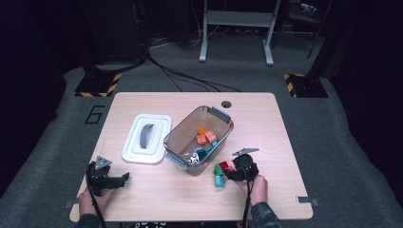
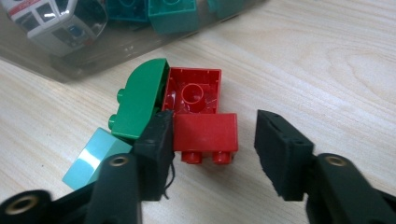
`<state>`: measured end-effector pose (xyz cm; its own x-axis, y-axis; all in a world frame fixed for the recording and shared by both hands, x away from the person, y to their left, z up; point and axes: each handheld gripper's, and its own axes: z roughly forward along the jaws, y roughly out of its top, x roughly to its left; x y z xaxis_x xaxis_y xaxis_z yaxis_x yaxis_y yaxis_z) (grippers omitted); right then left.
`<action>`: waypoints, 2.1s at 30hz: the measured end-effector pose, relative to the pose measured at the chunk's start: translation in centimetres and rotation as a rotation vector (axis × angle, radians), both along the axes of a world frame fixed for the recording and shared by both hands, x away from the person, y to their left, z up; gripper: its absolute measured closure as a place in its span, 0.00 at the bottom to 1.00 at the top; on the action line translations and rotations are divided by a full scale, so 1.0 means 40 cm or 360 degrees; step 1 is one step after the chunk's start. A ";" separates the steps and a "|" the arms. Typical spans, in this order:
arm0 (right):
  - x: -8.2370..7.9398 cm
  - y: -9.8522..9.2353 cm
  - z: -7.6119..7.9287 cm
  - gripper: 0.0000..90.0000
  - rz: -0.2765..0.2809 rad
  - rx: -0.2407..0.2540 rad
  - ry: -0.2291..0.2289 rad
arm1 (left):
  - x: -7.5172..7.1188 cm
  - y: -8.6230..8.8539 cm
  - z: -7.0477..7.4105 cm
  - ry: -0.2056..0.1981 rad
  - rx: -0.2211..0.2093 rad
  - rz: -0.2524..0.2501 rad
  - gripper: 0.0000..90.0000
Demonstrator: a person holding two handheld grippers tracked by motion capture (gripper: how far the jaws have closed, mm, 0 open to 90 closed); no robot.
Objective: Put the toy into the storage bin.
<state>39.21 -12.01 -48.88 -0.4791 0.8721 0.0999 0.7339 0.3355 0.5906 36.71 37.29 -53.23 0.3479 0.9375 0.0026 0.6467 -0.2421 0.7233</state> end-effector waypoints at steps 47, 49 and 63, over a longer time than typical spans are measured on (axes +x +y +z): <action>0.051 -0.065 0.145 0.65 -0.0093 0.0039 -0.0179 | -0.001 -0.001 0.001 0.0008 -0.0004 -0.0010 0.02; 0.054 -0.066 0.152 0.65 -0.0088 0.0043 -0.0185 | -0.001 -0.001 0.002 0.0014 -0.0002 -0.0009 0.02; 0.078 -0.063 0.219 0.65 -0.0092 0.0024 -0.0249 | -0.001 -0.001 0.002 0.0015 -0.0002 -0.0010 0.02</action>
<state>42.34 -14.53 -40.12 -0.4388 0.8976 0.0414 0.6503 0.2854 0.7041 36.67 37.25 -53.15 0.3541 0.9352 -0.0017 0.6518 -0.2455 0.7176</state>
